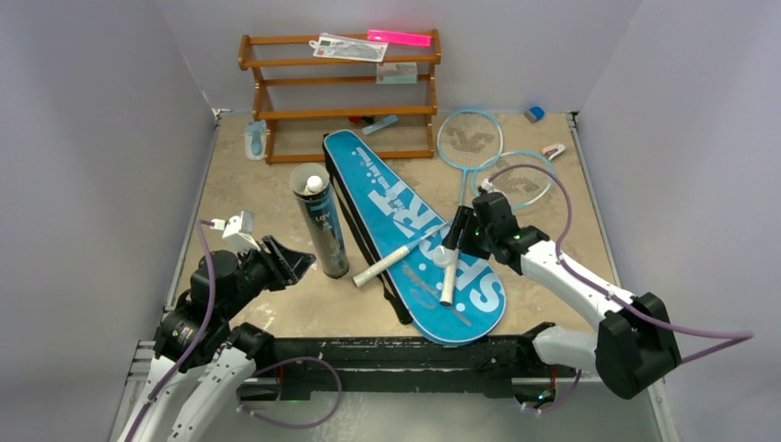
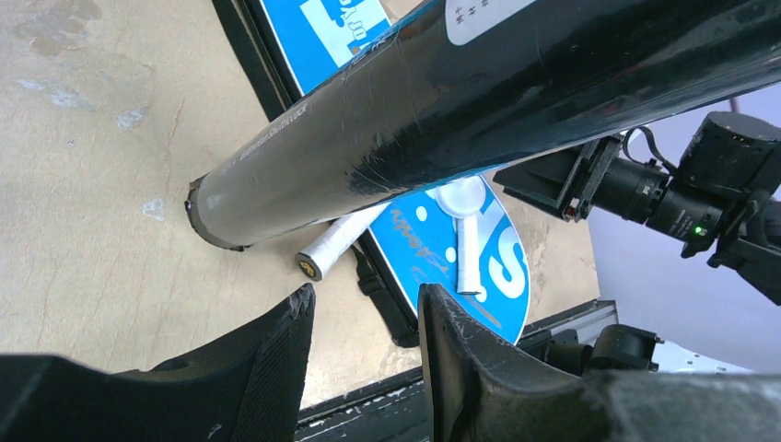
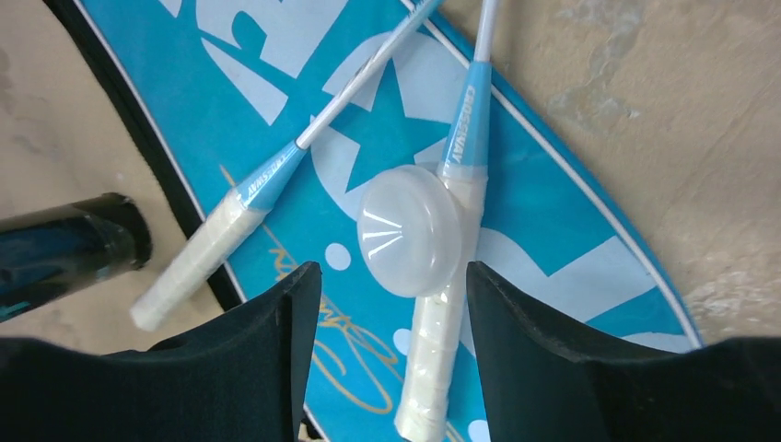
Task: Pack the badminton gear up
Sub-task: Close the lid on the shuttle tube.
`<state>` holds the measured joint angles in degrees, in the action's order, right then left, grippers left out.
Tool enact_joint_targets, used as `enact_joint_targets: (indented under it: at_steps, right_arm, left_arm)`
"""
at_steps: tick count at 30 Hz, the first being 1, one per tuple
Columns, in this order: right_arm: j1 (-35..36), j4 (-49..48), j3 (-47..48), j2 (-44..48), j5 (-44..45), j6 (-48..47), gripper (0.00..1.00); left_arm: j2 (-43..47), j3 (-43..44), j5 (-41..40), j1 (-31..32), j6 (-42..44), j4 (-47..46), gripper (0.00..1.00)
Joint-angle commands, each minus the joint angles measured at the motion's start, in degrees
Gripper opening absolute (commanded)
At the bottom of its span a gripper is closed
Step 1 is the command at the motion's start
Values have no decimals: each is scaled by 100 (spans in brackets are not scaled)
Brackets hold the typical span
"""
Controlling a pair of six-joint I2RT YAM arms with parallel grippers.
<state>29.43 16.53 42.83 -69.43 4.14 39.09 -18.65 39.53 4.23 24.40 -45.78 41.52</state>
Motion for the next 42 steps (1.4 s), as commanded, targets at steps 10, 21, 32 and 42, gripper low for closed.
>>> enact_joint_targets:
  at_steps: [10, 21, 32, 42]
  right_arm:
    - [-674, -1008, -849, 181, -1233, 1198, 56]
    - [-789, -1307, -950, -157, -1370, 1129, 56]
    - [-842, -1555, -863, -440, -1669, 1066, 52]
    - [-859, -1564, -706, -457, -1855, 869, 39]
  left_arm:
    - [103, 202, -96, 5, 174, -32, 43]
    - [27, 213, -86, 9, 201, -70, 44]
    - [40, 248, -105, 4, 227, -38, 44]
    - [-6, 249, -95, 6, 236, -65, 44]
